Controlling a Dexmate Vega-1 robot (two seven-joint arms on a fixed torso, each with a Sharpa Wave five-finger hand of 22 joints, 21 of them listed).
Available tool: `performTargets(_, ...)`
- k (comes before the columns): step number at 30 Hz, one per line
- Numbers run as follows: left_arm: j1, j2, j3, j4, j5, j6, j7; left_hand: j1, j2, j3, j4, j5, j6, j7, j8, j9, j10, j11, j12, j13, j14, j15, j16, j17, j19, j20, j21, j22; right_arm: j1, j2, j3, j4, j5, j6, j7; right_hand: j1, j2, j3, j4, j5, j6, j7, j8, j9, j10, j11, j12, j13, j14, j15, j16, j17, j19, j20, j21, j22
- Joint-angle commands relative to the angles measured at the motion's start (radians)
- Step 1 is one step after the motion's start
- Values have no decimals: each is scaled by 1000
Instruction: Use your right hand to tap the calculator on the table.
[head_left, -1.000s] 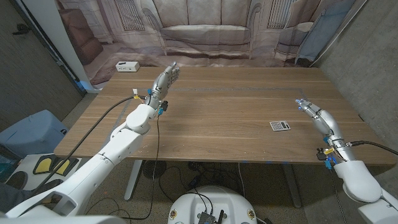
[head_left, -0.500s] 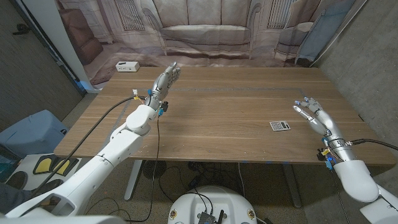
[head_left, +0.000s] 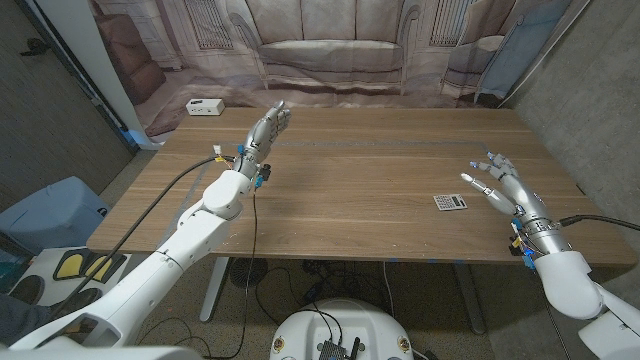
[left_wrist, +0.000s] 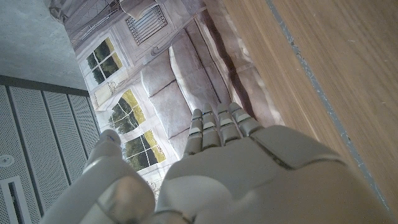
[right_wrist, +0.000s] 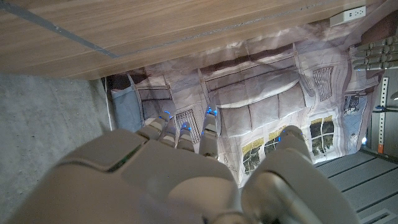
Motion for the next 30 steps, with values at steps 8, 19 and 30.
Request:
performTargets(8, -9, -14, 9, 18, -6, -5, -8, 11, 0, 1, -5, -3, 16, 3, -1, 3, 6, -2, 2, 5, 11, 1, -6, 6, 6, 1, -2, 4, -5, -86, -27, -60, -140, -158, 23, -7, 13, 0, 0, 4, -32, -20, -6, 6, -38, -1, -2, 2, -85, 6, 8, 2, -42, 6, 7, 2)
performTargets(19, -2, -15, 7, 5, 8, -3, 11, 11, 1, 0, -5, -3, 18, 5, -3, 3, 6, 0, -1, 6, 11, 2, -7, 6, 5, 2, -3, 4, -5, -142, -34, -84, -156, -214, 86, -7, 20, 2, 1, 2, -41, -21, -4, 6, -68, 2, -4, 2, -109, 10, 8, 2, -75, 8, 5, 2)
performTargets(30, 20, -1, -2, -20, 8, 5, 21, 11, 2, -1, -5, -4, 19, 5, -5, 3, 9, 2, -2, 6, 11, 4, -8, 6, 5, 2, -3, 4, 6, -190, -52, -110, -154, -284, 160, -18, 34, 1, 7, -3, -45, -17, 1, 7, -125, -13, -4, 2, -155, 13, 8, 4, -134, 27, 5, 4)
